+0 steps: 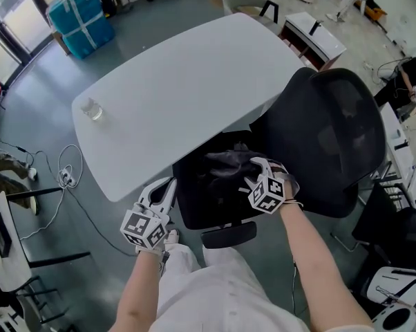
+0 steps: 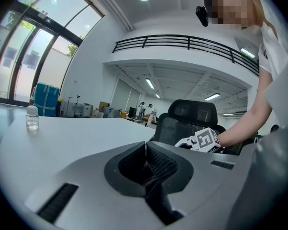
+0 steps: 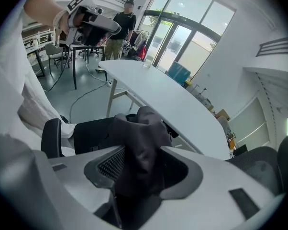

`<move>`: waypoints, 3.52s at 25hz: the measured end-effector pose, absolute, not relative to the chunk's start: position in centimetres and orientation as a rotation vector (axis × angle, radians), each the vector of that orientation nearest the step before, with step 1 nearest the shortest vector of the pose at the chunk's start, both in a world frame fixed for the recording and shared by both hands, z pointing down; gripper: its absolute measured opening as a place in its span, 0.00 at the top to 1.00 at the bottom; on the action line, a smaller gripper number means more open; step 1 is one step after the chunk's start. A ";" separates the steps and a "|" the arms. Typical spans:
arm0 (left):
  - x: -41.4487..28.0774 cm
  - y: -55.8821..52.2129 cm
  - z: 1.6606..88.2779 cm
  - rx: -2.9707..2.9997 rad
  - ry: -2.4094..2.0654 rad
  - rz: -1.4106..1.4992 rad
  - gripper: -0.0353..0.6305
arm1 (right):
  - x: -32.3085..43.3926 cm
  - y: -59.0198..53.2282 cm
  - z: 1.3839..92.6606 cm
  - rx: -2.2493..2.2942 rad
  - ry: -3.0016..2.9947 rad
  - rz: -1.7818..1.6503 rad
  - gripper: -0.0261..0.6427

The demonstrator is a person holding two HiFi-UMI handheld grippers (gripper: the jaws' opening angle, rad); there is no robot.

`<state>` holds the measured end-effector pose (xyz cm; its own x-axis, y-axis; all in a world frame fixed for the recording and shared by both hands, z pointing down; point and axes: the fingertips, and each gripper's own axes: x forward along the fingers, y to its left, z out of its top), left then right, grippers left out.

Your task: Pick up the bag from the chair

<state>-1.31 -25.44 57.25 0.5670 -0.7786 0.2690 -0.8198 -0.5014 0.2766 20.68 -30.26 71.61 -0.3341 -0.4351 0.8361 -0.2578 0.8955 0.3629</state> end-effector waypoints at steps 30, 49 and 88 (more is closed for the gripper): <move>-1.8 -26.3 54.6 2.479 -1.269 0.092 0.91 | 21.9 -28.4 65.8 0.843 -1.955 -0.038 0.93; -1.7 -26.5 52.2 2.550 -1.202 0.048 0.91 | 22.9 -25.4 60.0 1.297 -2.169 0.462 0.93; -2.5 -27.8 46.3 2.675 -1.161 -0.024 0.91 | 23.2 -25.9 43.5 1.736 -2.724 0.667 0.93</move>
<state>-2.53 -27.77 46.34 0.6868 -0.7231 0.0742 -0.7194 -0.6616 0.2114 23.24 -25.91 43.46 -0.4369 -0.8957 0.0822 -0.8325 0.3680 -0.4142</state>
